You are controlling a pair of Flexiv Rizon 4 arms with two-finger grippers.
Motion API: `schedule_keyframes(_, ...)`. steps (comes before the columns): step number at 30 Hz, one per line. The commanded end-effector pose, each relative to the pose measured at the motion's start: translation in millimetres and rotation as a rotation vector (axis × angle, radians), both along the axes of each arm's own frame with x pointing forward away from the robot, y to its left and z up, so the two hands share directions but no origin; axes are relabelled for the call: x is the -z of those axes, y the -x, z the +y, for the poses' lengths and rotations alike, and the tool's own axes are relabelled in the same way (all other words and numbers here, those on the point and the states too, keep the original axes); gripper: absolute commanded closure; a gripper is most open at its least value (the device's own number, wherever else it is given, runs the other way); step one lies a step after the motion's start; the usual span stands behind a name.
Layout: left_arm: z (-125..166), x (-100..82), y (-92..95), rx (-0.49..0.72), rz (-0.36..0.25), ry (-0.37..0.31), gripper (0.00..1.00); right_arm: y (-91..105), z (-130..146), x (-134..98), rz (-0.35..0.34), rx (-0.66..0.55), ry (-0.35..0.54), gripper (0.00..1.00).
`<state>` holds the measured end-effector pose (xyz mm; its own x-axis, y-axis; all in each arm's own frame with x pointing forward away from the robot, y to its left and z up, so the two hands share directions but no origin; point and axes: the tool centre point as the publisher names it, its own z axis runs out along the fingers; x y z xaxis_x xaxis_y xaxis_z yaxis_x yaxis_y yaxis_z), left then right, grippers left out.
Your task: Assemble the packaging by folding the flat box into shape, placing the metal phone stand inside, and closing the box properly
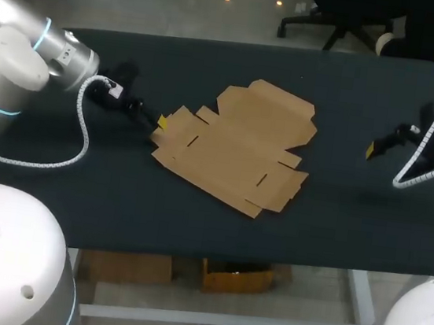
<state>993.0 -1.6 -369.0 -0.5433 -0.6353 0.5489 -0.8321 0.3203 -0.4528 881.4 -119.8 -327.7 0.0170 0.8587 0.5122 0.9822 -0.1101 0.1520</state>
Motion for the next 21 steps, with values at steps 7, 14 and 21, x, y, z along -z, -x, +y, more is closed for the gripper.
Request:
schedule_keyframes(7,6,-11.0,-26.5,0.178,0.063,-0.069,0.00,4.8,3,-1,-0.002,-0.027,-0.011,0.00)
schedule_keyframes(14,-1,2.6,-42.4,0.226,0.117,-0.117,0.00,11.6,8,-3,-0.006,-0.038,-0.007,0.00)
schedule_keyframes(21,-9,11.7,-45.4,0.258,0.171,-0.096,0.00,17.1,13,-2,-0.007,-0.044,0.007,0.00)
